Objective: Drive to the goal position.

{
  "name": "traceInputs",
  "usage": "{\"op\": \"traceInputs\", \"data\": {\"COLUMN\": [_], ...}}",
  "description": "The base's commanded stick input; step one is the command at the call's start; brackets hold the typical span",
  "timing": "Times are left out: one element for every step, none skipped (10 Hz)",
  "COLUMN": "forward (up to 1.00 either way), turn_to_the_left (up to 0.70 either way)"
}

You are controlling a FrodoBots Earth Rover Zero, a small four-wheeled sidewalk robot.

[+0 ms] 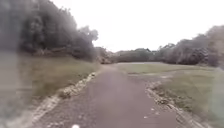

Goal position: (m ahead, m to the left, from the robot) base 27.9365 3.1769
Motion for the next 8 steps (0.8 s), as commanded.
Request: {"op": "traceInputs", "data": {"forward": [0.85, 0.85, 0.85, 0.85, 0.85, 0.85, 0.85, 0.85], "turn_to_the_left": [0.01, 0.01, 0.01, 0.01, 0.01, 0.01, 0.01, 0.01]}}
